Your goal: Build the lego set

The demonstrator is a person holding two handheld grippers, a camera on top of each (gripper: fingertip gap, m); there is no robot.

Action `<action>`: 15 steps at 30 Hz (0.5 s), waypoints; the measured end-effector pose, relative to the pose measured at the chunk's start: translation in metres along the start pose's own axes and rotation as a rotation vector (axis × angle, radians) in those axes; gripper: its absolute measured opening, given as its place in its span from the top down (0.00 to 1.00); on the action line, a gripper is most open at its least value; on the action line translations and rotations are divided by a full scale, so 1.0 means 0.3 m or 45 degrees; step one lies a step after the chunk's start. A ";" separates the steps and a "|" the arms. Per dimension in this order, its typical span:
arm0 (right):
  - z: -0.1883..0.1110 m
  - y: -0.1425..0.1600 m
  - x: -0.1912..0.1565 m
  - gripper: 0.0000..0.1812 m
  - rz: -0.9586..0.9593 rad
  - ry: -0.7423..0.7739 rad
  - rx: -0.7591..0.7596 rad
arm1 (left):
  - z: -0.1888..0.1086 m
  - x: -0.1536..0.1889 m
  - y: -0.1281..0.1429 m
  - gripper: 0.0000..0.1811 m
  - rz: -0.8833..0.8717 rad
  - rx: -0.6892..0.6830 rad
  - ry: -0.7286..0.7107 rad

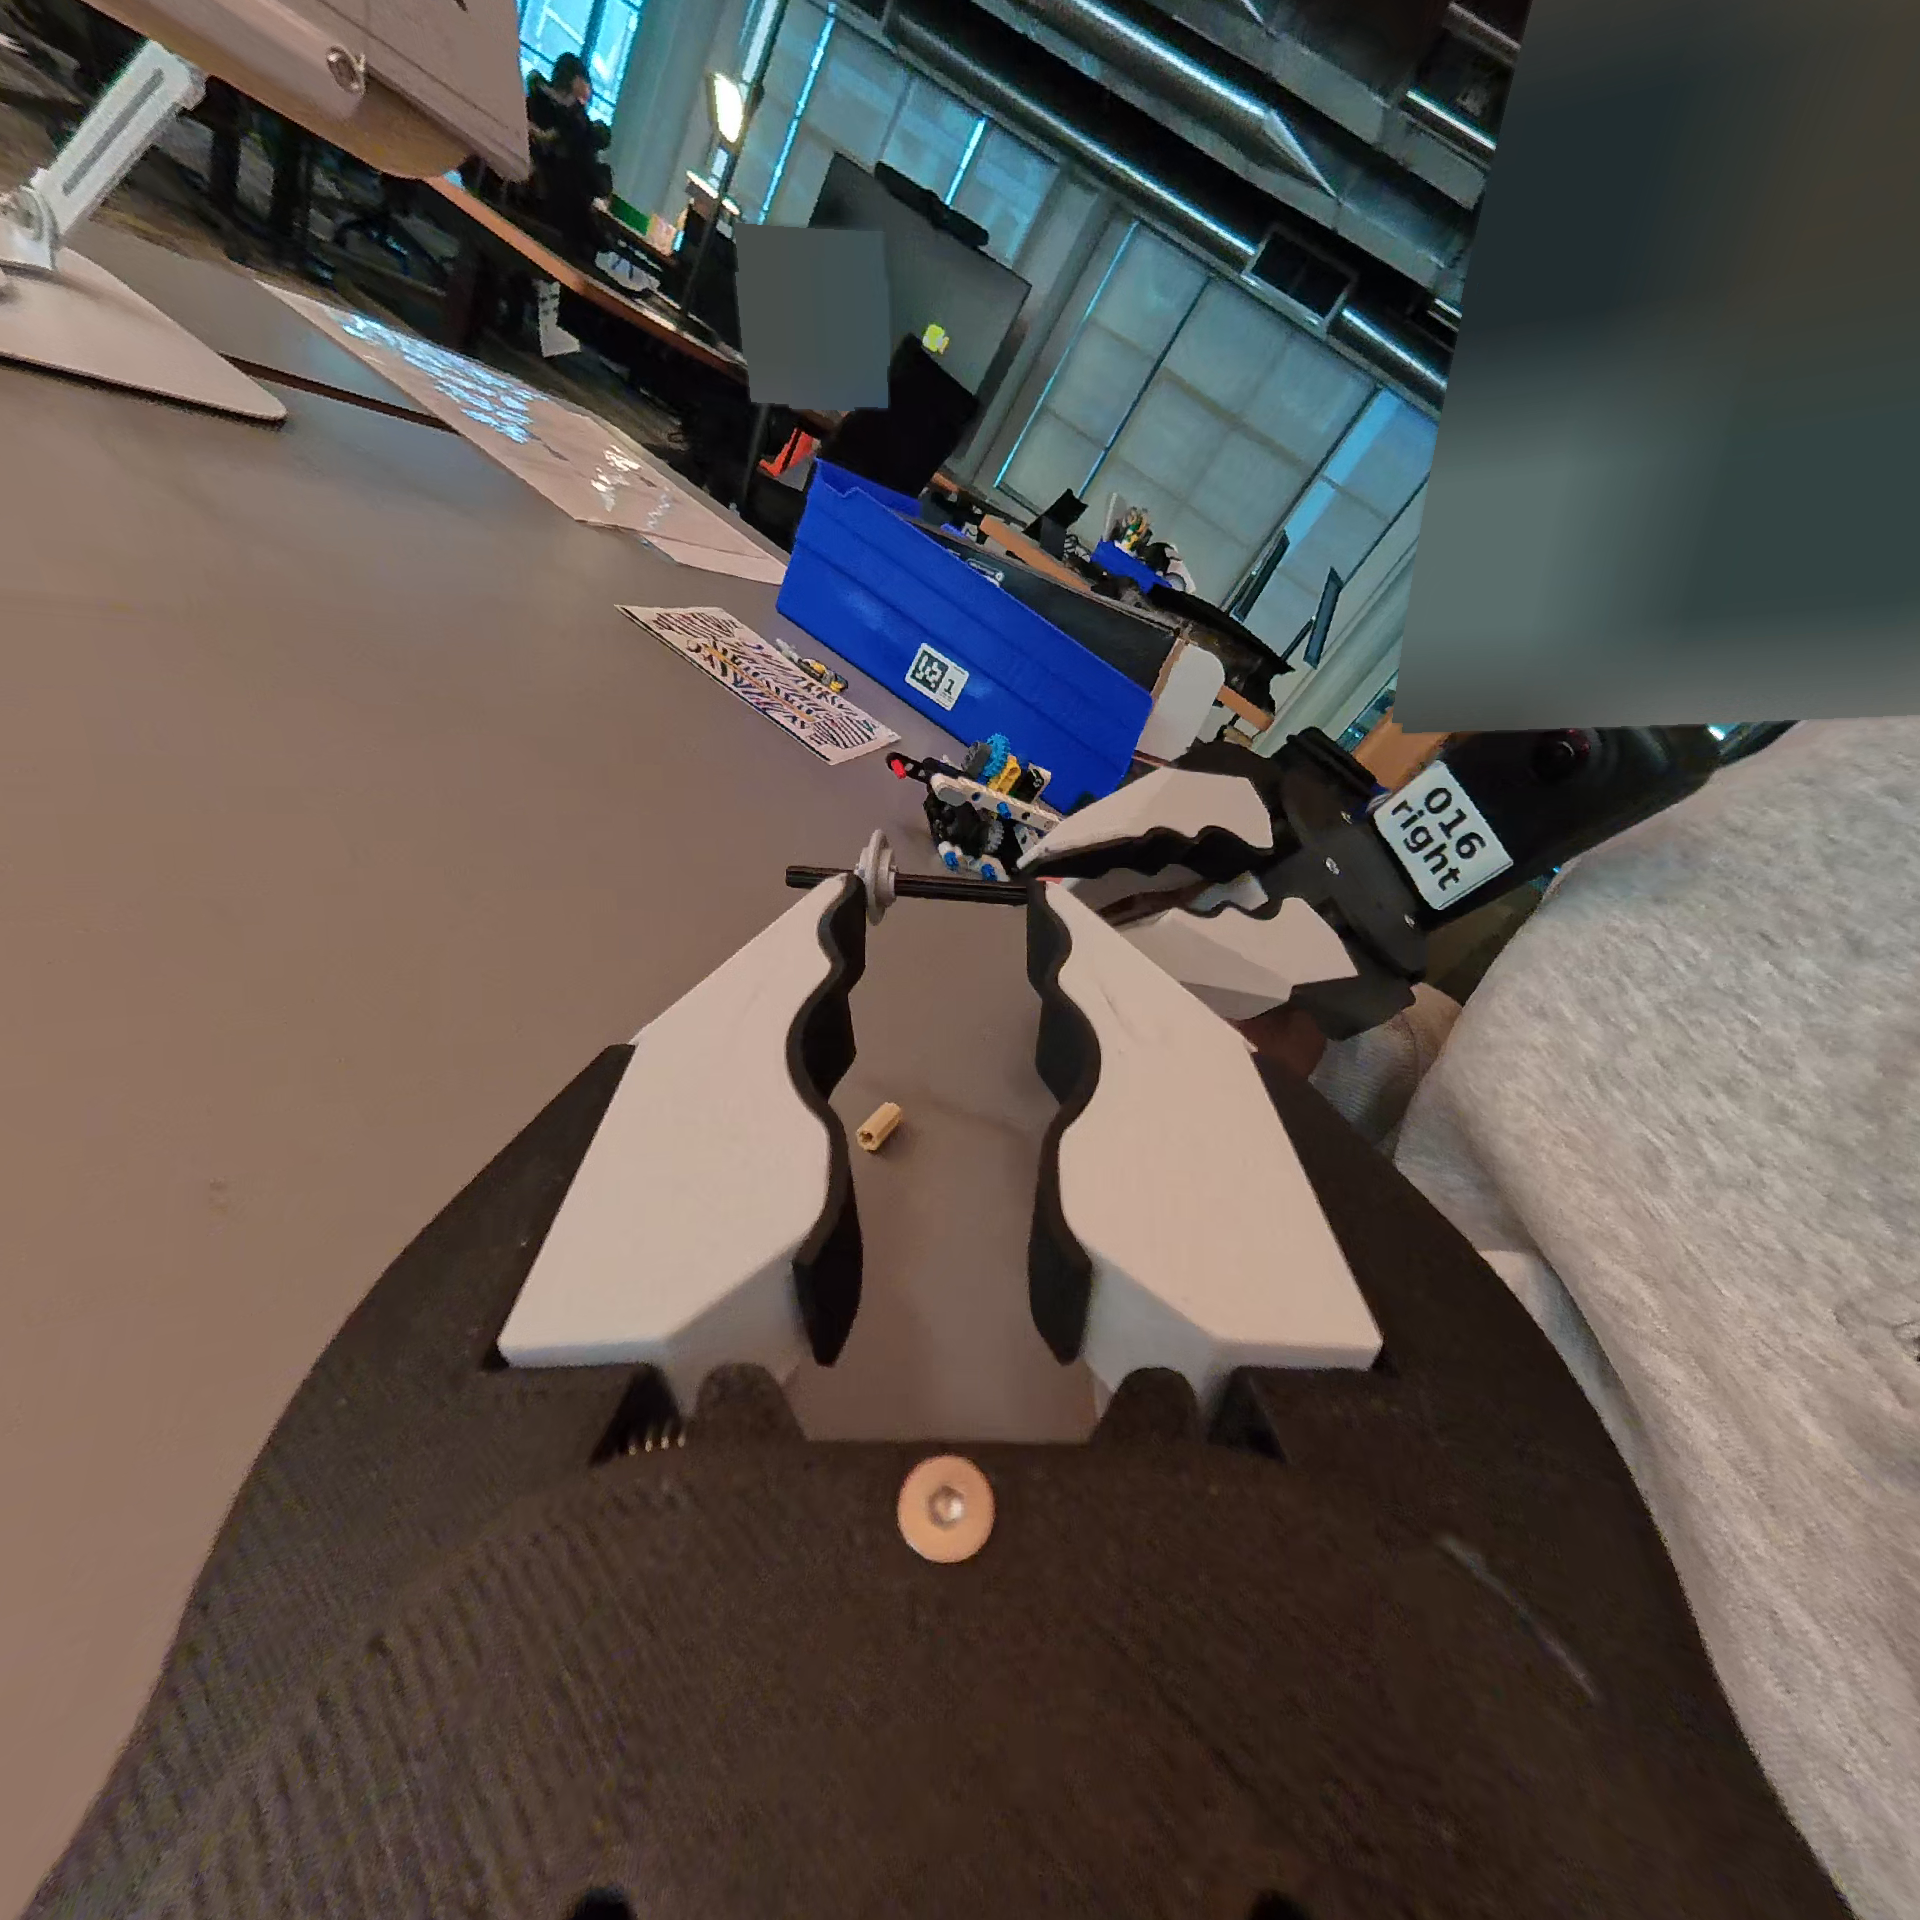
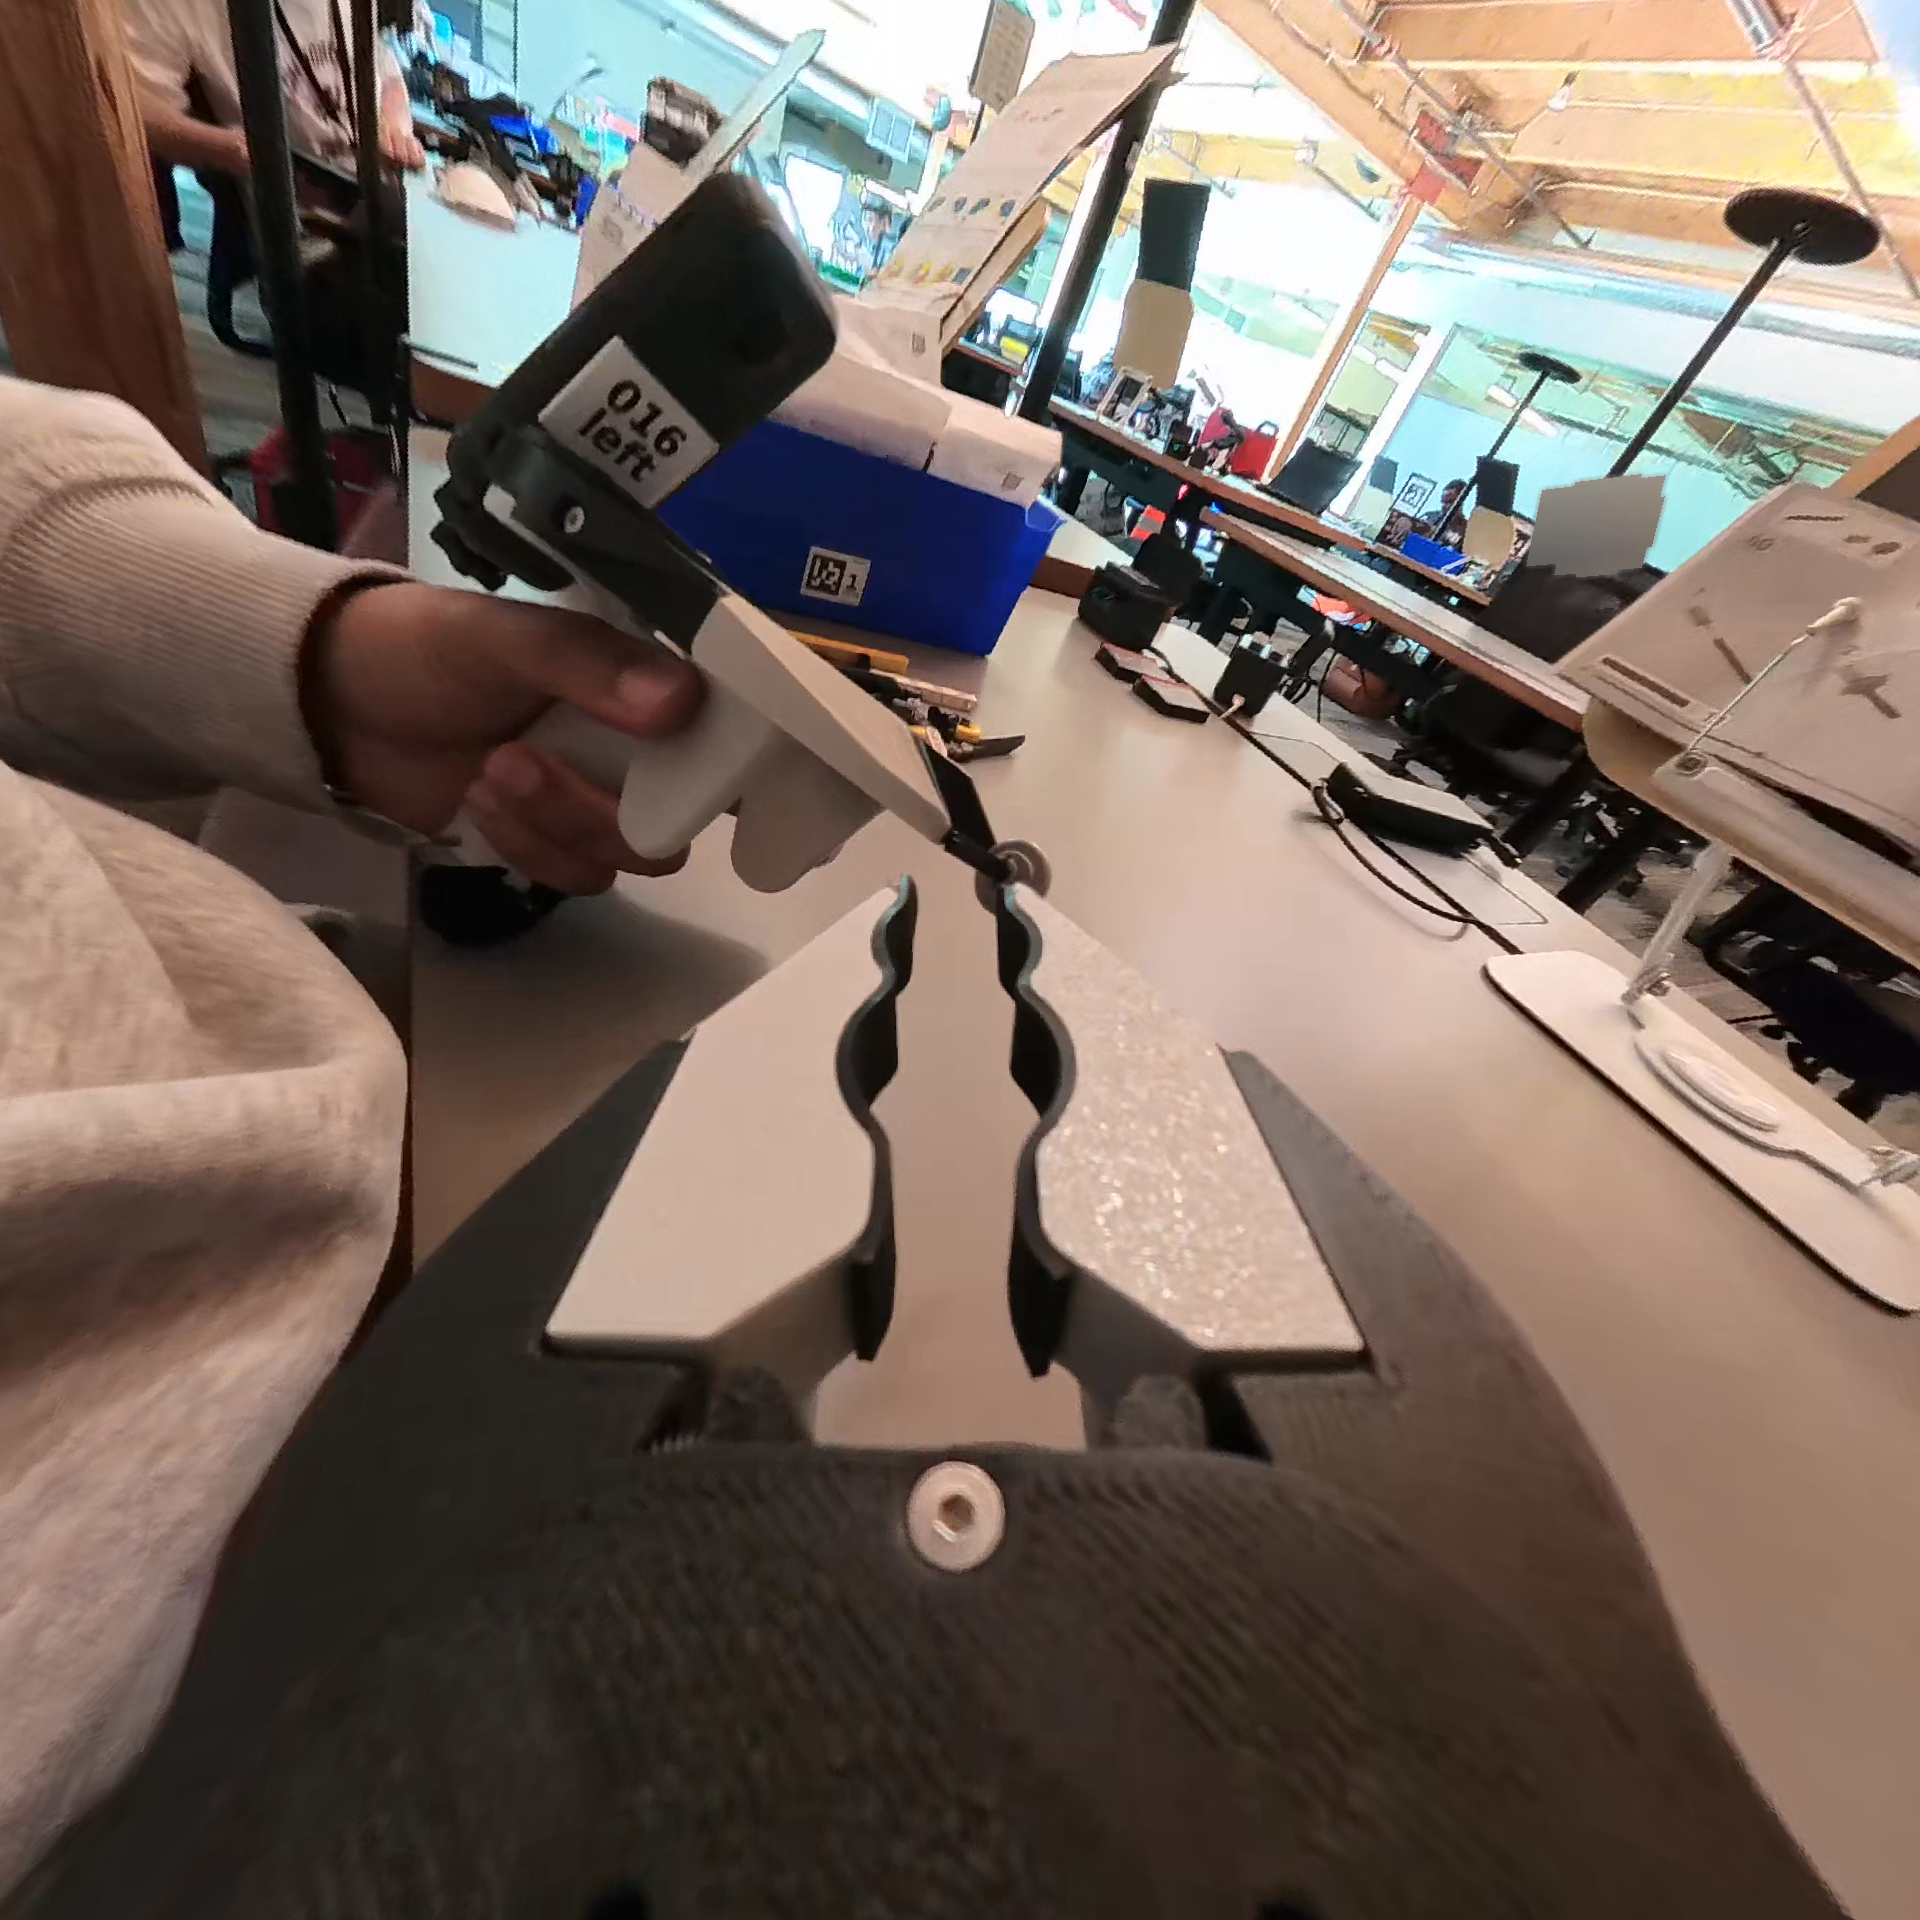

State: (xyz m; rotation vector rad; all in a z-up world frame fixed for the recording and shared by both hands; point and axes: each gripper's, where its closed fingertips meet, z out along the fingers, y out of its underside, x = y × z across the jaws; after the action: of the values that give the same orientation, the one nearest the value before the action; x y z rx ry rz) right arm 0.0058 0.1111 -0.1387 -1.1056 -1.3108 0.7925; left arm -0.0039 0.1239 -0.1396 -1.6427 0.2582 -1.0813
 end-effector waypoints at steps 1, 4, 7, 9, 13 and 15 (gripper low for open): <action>0.001 0.002 -0.003 0.92 -0.010 0.000 -0.007 | 0.002 0.002 0.003 0.85 -0.003 -0.006 0.003; 0.003 0.006 -0.002 0.92 -0.058 0.018 -0.020 | 0.008 0.007 0.012 0.85 -0.020 -0.022 0.016; 0.003 0.016 -0.003 0.91 -0.131 0.035 -0.046 | 0.012 0.013 0.018 0.85 -0.029 -0.035 0.029; 0.005 0.021 -0.009 0.91 -0.164 0.035 -0.057 | 0.015 0.019 0.027 0.85 -0.036 -0.053 0.038; 0.008 0.028 -0.015 0.90 -0.186 0.027 -0.066 | 0.024 0.026 0.046 0.85 -0.054 -0.096 0.049; 0.005 0.027 -0.013 0.94 -0.194 0.030 -0.062 | 0.027 0.029 0.054 0.85 -0.067 -0.115 0.056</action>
State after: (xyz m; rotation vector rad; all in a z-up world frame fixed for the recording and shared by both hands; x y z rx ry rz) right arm 0.0051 0.1104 -0.1478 -1.0365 -1.3827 0.6364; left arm 0.0126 0.1174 -0.1489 -1.7153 0.2976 -1.1610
